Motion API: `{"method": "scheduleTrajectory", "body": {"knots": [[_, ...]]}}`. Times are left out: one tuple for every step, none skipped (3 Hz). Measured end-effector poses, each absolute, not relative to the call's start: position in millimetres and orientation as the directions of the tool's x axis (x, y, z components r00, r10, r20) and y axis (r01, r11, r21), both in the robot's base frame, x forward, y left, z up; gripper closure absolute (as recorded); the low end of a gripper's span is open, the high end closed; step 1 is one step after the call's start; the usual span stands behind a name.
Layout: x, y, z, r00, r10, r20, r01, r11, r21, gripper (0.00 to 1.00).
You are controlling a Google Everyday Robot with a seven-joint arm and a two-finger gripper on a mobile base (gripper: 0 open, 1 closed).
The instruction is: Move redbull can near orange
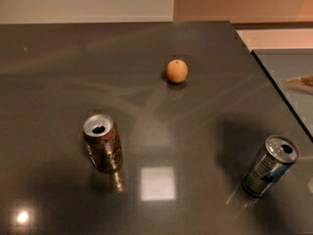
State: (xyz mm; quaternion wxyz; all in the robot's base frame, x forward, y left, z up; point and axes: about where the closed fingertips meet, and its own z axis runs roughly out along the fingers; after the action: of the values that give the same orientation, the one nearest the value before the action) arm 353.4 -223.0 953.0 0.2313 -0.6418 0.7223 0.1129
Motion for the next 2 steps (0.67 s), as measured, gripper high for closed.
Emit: {"method": "scheduleTrajectory", "body": {"knots": [[335.0, -211.8, 935.8, -0.028, -0.844, -0.536, -0.987, 0.109, -0.122, 0.0], [333.3, -205.9, 928.6, -0.017, -0.832, -0.555, -0.989, 0.097, -0.115, 0.0]]}}
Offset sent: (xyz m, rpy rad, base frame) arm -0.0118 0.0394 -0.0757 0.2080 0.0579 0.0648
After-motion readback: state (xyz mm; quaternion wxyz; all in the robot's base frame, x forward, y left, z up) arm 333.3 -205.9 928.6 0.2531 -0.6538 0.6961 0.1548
